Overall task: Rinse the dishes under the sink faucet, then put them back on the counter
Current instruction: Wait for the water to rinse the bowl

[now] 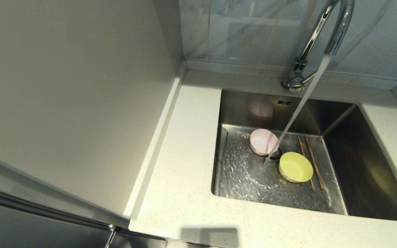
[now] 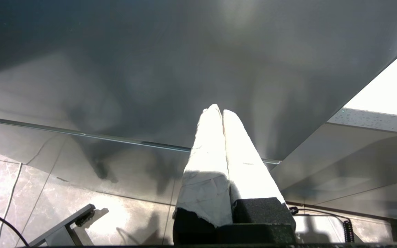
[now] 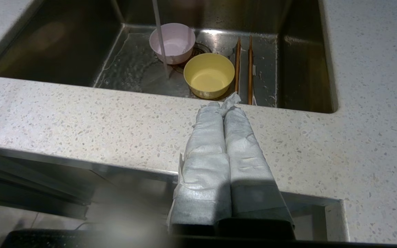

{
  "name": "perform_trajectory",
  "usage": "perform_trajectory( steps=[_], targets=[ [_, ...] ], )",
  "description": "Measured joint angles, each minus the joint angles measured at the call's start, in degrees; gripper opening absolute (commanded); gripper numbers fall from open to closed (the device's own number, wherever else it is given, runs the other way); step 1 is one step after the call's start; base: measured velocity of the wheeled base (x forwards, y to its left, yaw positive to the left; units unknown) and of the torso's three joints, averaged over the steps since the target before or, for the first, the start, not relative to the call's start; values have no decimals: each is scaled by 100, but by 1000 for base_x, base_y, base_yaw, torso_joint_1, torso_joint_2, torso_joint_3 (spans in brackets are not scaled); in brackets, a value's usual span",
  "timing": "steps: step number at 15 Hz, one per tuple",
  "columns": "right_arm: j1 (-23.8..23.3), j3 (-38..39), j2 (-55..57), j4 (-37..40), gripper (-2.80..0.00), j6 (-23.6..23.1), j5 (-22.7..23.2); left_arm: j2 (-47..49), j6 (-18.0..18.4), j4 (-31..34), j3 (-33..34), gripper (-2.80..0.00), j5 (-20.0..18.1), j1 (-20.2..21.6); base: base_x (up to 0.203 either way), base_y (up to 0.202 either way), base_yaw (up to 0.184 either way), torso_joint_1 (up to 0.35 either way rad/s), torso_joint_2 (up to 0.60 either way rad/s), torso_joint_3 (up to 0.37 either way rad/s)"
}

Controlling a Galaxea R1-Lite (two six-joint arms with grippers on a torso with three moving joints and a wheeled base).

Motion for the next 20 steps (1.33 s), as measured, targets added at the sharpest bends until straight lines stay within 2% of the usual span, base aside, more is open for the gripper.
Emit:
perform_trajectory(
  steps=[20],
  targets=[
    [0,0,4,-2,-280,-1,0,0,-2,2,0,-280,-4,0,0,0,0,0,0,0]
  ],
)
